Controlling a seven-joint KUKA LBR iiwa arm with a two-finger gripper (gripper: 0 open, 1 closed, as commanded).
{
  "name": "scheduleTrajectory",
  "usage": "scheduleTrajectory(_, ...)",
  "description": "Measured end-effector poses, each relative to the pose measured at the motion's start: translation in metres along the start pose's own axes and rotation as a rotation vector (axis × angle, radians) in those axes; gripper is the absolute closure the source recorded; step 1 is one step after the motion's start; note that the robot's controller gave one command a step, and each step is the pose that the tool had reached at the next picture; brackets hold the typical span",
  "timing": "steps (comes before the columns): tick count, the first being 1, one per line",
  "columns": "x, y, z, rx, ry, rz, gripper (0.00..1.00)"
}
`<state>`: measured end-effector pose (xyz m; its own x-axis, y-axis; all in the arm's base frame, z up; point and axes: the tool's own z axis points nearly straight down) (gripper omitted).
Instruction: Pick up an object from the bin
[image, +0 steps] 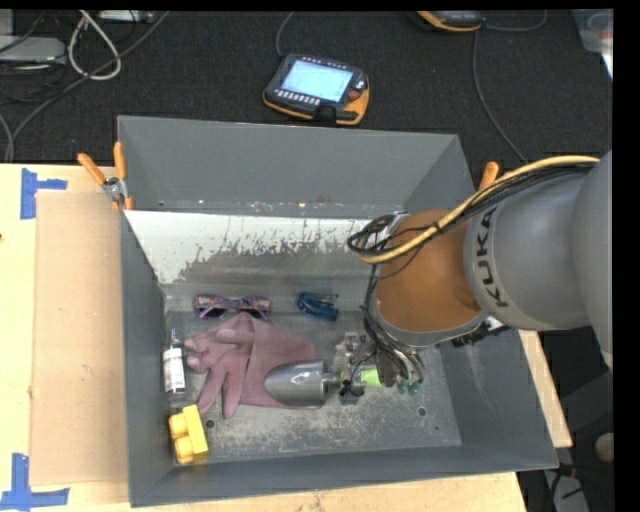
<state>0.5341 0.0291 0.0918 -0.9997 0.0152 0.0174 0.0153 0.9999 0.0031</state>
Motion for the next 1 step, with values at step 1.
scheduleTrajectory(1,-0.0023,0.0003,-0.0414,0.000,-0.010,0.000,1.00)
